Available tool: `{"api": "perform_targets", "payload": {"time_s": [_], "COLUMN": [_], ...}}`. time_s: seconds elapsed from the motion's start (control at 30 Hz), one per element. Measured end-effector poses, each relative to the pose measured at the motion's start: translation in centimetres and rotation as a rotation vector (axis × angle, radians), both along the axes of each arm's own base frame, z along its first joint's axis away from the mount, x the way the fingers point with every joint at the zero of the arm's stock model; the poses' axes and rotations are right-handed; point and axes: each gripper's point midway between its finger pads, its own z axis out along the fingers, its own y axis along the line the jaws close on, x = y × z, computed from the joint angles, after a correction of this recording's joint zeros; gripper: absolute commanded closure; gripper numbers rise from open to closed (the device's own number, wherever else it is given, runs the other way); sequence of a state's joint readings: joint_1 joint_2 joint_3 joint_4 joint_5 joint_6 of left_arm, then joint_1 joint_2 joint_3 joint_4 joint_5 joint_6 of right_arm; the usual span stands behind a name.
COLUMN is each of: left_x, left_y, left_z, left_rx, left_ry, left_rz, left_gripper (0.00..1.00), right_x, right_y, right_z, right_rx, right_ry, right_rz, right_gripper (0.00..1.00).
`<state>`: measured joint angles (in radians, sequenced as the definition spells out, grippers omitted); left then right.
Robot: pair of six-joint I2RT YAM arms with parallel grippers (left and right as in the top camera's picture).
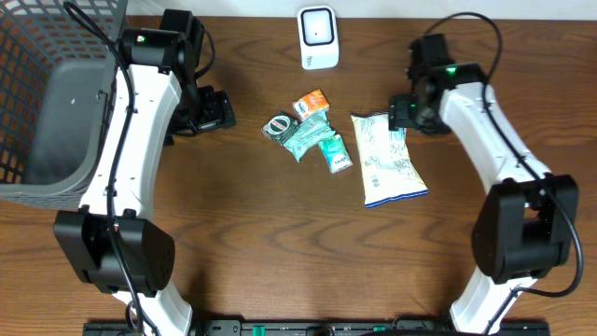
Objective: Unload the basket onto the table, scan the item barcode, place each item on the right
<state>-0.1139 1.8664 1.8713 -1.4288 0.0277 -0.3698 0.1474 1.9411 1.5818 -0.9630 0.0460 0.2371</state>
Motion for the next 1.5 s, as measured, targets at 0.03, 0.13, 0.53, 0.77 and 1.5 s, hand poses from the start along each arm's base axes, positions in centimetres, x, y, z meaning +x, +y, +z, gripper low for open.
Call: {"api": "perform_targets", "payload": {"time_s": [0.03, 0.13, 0.53, 0.77, 1.5], "left_x": [0.0, 0.0, 0.0, 0.0, 0.0], "left_y": [0.0, 0.0, 0.0, 0.0, 0.0], "left_z": [0.0, 0.0, 0.0, 0.0, 0.0], "left_rx": [0.000, 0.000, 0.000, 0.000, 0.000], "left_ry": [0.000, 0.000, -0.001, 0.000, 0.000], "left_rz": [0.000, 0.000, 0.000, 0.000, 0.000], "left_gripper": [0.02, 0.02, 0.02, 0.03, 0.02], "right_x": [-0.1, -0.1, -2.2, -3.3, -2.6], "right_y": [-0.4, -0.9, 3.3, 5.0, 5.8], "right_z": [-0.2, -1.0, -7.1, -8.0, 4.8], "right_rx": [0.023, 0.139, 0.487, 0.538, 0.585], "right_ry": [0.008, 0.018, 0.180, 0.231, 0.026], "right_rz": [0.000, 0.024, 0.172, 0.211, 0.274], "right_gripper": [0.14, 0.04, 0.30, 0.99, 0.99]}}
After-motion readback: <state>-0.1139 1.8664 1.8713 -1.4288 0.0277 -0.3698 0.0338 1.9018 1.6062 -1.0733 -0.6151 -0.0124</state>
